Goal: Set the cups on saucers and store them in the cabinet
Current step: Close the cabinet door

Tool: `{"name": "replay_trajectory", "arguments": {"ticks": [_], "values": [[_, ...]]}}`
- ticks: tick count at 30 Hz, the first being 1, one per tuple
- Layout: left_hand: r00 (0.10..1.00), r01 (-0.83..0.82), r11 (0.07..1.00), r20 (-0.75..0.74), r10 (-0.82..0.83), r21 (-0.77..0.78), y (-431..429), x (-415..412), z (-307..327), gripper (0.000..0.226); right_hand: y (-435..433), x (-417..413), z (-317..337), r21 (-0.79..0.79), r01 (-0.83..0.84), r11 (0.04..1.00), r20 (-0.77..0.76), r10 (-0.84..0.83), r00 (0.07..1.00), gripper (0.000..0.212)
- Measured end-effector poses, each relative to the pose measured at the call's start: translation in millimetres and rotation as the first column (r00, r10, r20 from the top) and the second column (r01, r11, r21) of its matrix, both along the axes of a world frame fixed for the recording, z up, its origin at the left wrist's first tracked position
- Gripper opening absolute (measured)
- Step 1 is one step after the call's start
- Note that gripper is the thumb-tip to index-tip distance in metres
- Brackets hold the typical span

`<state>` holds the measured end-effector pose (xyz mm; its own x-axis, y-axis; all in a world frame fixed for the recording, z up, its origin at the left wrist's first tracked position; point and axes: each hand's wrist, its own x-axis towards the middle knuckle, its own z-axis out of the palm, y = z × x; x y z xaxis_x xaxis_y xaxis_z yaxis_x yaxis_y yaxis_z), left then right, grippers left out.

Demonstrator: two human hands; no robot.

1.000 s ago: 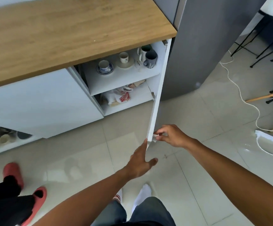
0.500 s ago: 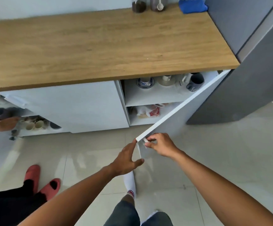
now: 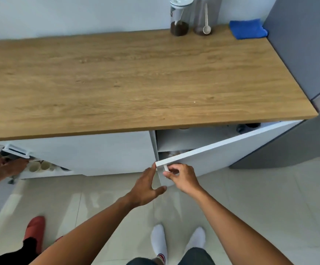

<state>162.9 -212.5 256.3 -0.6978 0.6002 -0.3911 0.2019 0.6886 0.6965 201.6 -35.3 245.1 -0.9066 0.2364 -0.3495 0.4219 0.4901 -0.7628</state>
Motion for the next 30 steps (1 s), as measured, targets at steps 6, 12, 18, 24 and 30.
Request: {"name": "replay_trajectory", "arguments": {"ticks": [6,12,18,24,30], "values": [[0.989,-0.139,0.989,0.064,0.136,0.048,15,-48,1,0.093,-1,-60,1,-0.018,0.084,0.996,-0.001,-0.084,0.997,0.024],[0.971,-0.224,0.973,0.092,0.219,0.052,28,-74,-1,0.093,4,-99,-1,-0.023,0.119,0.993,0.011,-0.119,0.993,0.025],[0.975,-0.214,0.975,0.080,0.210,0.058,31,-83,1,0.092,7,-116,0,-0.034,0.136,0.990,0.035,-0.135,0.990,0.024],[0.977,-0.195,0.980,0.093,0.191,0.031,30,-92,1,0.097,4,-125,2,0.012,0.148,0.989,0.023,-0.148,0.989,0.028],[0.983,-0.161,0.987,0.093,0.159,0.021,28,-96,5,0.096,4,-124,5,0.015,0.132,0.991,0.028,-0.132,0.991,0.031]]}}
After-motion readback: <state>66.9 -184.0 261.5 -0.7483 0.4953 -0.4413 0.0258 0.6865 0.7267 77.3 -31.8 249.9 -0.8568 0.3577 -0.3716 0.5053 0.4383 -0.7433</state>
